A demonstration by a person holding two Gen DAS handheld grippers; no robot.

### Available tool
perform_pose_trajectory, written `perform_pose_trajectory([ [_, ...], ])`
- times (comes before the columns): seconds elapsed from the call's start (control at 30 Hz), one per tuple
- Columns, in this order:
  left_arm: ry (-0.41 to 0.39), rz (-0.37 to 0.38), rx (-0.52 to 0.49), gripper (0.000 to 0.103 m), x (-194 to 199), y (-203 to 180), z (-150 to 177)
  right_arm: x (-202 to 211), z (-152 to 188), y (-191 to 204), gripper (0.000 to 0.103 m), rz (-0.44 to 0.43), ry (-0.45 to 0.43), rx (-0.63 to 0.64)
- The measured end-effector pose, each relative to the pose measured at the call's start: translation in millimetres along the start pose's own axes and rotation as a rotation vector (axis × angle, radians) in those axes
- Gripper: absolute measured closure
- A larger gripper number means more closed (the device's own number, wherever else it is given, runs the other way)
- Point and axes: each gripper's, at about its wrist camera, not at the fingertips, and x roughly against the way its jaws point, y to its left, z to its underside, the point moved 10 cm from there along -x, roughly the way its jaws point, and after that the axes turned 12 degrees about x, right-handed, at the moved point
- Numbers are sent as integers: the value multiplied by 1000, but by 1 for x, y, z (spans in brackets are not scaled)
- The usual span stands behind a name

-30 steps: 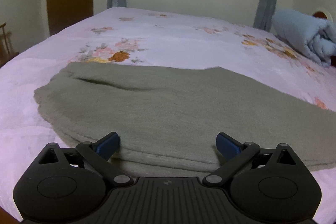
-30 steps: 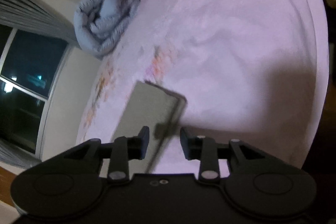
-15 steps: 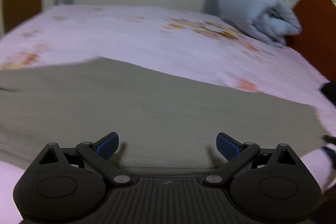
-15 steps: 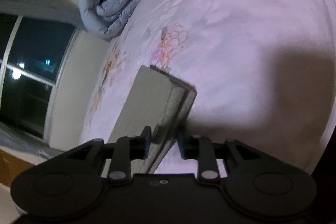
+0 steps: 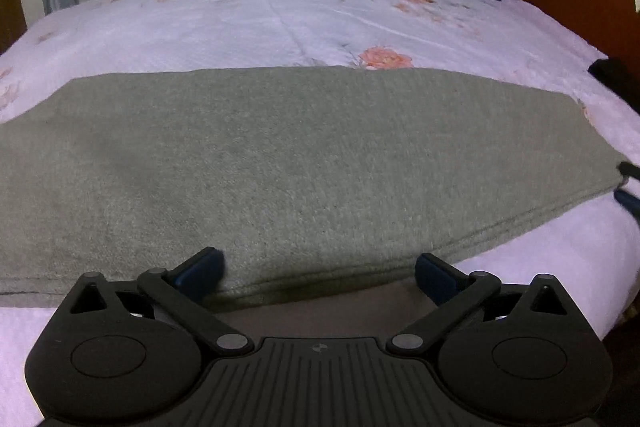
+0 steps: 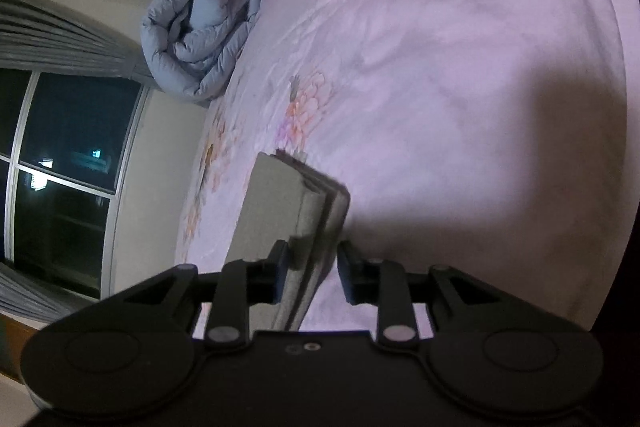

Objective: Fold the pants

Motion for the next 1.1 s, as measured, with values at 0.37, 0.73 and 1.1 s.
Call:
perform_pose_trajectory([
  [0.37,-46,-47,8,0,3,4,-4,-14,1,9,79,5,5,82],
  [0.73,-15,-62,140,0,-11,18,-17,-14,3,18,72,20,3,113],
  [1.1,-50,-92,114,0,-11,13,-13,-23,3,27,75,32,39,179],
])
